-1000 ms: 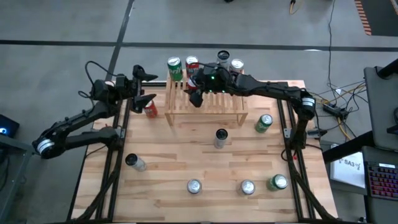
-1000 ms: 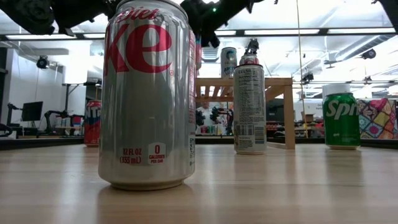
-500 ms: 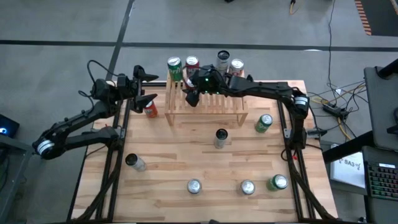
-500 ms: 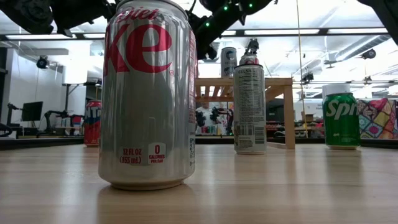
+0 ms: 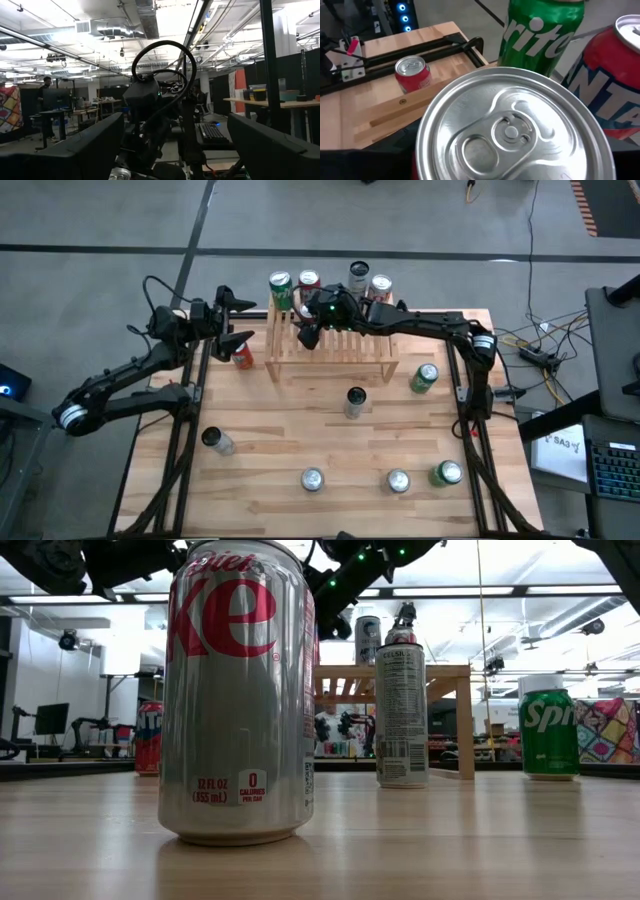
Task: Place canned beverage on shelf
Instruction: Put the bottom red soda can aligned with the other red soda can on the shelf
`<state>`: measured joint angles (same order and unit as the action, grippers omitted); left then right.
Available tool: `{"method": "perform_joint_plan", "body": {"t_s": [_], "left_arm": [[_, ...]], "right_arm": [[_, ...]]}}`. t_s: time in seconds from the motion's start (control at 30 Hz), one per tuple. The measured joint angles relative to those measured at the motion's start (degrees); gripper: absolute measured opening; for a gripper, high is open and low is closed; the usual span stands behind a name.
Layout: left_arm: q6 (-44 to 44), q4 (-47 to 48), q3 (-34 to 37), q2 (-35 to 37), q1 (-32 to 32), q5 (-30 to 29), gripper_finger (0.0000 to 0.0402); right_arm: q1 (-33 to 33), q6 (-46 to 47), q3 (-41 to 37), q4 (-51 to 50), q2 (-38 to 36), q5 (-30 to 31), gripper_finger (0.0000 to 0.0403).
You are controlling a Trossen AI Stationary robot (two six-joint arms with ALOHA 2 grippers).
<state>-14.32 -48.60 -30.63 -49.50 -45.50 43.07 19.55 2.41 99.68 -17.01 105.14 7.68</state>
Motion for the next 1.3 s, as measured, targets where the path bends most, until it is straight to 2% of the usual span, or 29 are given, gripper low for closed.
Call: {"method": "perform_joint_plan", "body": {"t_s": [0.57,0.93,1.1,1.3], "left_arm": [[0.30,0.20,-0.04,-0.02,0.02,0.00,0.0341],[-0.01,2.43,-0.07,-0.66,0.07,-0.02,0.0341],[0.30,6.61,0.01,-2.81,1.06,-0.04,0.0326],[1.83,8.04,0.02,-6.70,3.46,-0.03,0.0270]], "right_arm": [[0.00,-0.79,-0.18,-0.20,-0.36,-0.07,0.0330],[-0.15,-3.46,4.75,-1.32,-1.35,-0.07,0.0330],[-1.19,-5.39,11.13,-9.45,-2.02,-0.14,0.0327],[-3.14,-7.60,17.94,-20.96,-2.10,-0.15,0.0327]]}}
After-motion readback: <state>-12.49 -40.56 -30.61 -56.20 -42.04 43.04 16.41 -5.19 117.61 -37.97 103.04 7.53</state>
